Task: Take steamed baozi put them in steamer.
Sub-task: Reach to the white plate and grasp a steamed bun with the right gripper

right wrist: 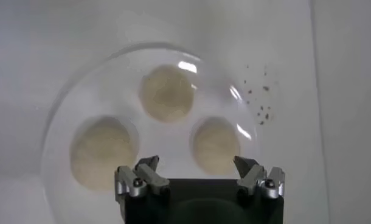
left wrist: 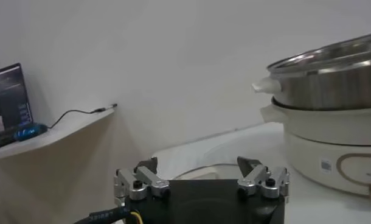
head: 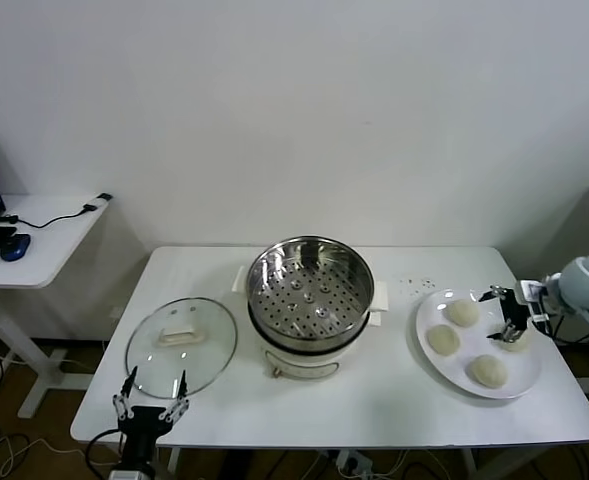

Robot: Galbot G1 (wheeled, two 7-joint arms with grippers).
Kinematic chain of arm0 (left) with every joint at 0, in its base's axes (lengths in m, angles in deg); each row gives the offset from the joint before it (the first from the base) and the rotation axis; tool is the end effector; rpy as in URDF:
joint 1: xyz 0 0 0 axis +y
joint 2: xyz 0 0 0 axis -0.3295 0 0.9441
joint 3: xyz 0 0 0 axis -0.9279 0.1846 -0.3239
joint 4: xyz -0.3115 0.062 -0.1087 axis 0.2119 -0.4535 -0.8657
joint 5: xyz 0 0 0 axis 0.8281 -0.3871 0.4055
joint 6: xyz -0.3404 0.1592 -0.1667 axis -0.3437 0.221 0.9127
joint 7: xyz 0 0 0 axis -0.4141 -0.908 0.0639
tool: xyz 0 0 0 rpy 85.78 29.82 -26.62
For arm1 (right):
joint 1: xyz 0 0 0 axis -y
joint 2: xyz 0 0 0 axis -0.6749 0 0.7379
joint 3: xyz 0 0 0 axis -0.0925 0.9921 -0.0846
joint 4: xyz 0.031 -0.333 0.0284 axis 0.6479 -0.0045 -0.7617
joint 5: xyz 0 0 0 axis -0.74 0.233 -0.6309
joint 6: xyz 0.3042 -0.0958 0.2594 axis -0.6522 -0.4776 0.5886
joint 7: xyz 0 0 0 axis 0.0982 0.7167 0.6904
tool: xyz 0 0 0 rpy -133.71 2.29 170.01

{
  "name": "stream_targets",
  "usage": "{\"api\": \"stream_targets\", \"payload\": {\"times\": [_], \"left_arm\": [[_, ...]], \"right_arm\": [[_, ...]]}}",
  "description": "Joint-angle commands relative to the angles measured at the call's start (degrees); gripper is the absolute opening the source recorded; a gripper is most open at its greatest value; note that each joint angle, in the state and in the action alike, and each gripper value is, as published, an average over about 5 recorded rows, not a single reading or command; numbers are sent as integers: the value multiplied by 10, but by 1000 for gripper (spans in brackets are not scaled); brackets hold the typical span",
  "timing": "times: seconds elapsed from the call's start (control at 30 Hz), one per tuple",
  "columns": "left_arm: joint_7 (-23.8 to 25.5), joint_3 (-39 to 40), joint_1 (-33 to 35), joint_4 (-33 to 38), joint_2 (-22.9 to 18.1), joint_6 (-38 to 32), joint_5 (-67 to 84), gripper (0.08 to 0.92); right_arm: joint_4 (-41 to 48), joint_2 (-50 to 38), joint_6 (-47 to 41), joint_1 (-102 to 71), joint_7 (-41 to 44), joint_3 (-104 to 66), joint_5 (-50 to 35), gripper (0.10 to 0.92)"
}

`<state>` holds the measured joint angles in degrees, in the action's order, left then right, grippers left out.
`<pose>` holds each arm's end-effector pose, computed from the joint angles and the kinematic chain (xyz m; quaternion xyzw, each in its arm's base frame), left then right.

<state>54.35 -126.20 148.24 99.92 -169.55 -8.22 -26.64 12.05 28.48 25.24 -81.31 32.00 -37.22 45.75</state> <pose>0.1818 0.0565 -0.3667 0.0401 -0.9863 -0.1353 0.0857 0.5571 -0.2882 -0.1932 0.4524 -0.5749 0.5534 0.3982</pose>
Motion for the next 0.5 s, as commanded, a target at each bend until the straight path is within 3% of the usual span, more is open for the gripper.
{"api": "stream_targets", "payload": {"times": [0.03,0.5], "left_arm": [[0,-6,-4,-9,1,2,1,823],[1,-7,-18,-31,4,5,-4,823]], "right_arm": [[184,106,31,159,41,150,49,823],[295,193,47,105,9,68,105,823]]}}
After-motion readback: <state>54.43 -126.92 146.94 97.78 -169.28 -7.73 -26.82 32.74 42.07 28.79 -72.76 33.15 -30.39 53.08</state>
